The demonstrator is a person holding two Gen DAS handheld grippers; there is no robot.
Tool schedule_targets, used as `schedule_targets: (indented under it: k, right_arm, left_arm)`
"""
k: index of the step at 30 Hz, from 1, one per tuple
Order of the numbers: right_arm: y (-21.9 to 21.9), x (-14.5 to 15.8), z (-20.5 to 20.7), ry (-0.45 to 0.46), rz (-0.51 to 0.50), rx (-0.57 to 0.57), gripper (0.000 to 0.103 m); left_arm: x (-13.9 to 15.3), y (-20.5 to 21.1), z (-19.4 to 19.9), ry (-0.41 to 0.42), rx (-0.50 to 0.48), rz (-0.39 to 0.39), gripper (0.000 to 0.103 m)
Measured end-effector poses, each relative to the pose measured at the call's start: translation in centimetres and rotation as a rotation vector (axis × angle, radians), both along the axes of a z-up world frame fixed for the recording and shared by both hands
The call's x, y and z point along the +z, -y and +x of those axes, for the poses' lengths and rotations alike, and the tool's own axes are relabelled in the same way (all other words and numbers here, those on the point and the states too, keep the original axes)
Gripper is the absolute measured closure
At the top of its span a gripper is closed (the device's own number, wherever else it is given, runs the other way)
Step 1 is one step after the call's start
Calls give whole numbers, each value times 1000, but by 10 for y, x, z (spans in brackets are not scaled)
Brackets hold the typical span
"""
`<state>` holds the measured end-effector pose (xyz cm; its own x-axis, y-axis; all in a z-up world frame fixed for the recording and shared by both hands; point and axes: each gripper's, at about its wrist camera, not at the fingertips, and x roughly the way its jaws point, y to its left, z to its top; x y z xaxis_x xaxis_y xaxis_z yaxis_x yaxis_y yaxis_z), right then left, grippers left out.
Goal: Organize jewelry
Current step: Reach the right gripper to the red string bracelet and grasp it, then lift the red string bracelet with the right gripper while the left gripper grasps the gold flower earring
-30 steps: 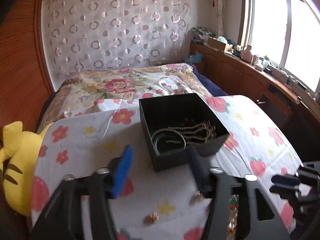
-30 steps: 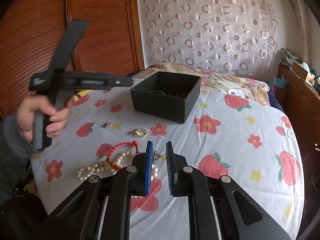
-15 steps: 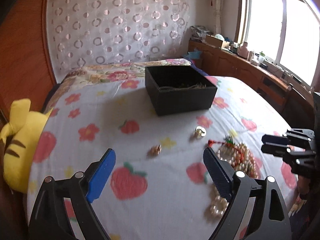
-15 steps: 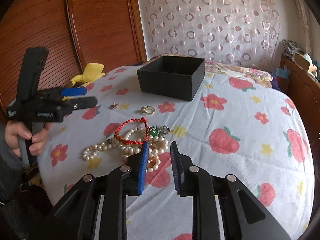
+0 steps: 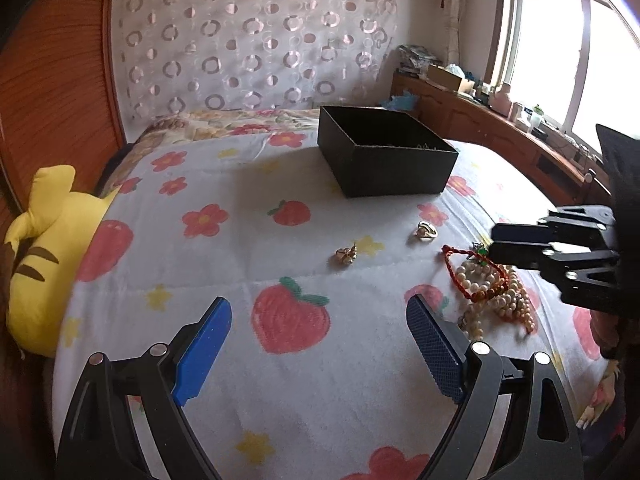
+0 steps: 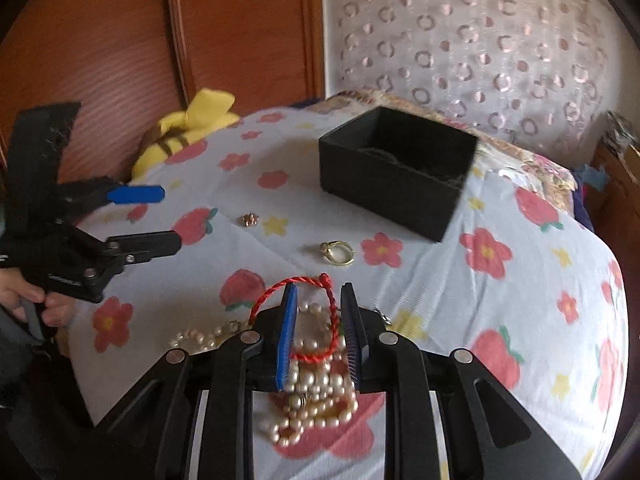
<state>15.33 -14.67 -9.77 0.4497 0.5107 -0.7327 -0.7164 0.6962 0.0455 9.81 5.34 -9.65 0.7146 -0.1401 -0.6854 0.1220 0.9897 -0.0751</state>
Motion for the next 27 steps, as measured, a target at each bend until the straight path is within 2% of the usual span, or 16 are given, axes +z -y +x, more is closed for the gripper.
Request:
schedule_targets:
  k: [10, 14, 16, 17, 18, 23, 27]
  right_arm:
    - [-27, -21, 36, -95, -126, 43, 79]
    - [-32, -20, 43, -118, -133, 57, 78]
    - [-35, -20, 43, -110, -145, 64, 80]
    - [-35, -20, 42, -101, -152, 64, 85]
    - [-35, -20, 41, -97, -154, 66, 98]
    - [-30, -17, 34, -55, -124, 67, 99]
    - [-14, 4, 22, 10, -33, 36, 99]
  left_arm:
    - [-1, -1, -3, 9, 2, 12, 17]
    - [1, -3, -4, 15, 8, 8, 17]
    - [1, -4, -4, 13, 11, 3, 17]
    - [2, -4, -4, 13, 12, 2, 17]
    - [2, -4, -4, 14, 11, 3, 17]
    - [2, -2, -1, 8, 2, 14, 17]
    - [4, 6, 6, 0, -10, 32, 17]
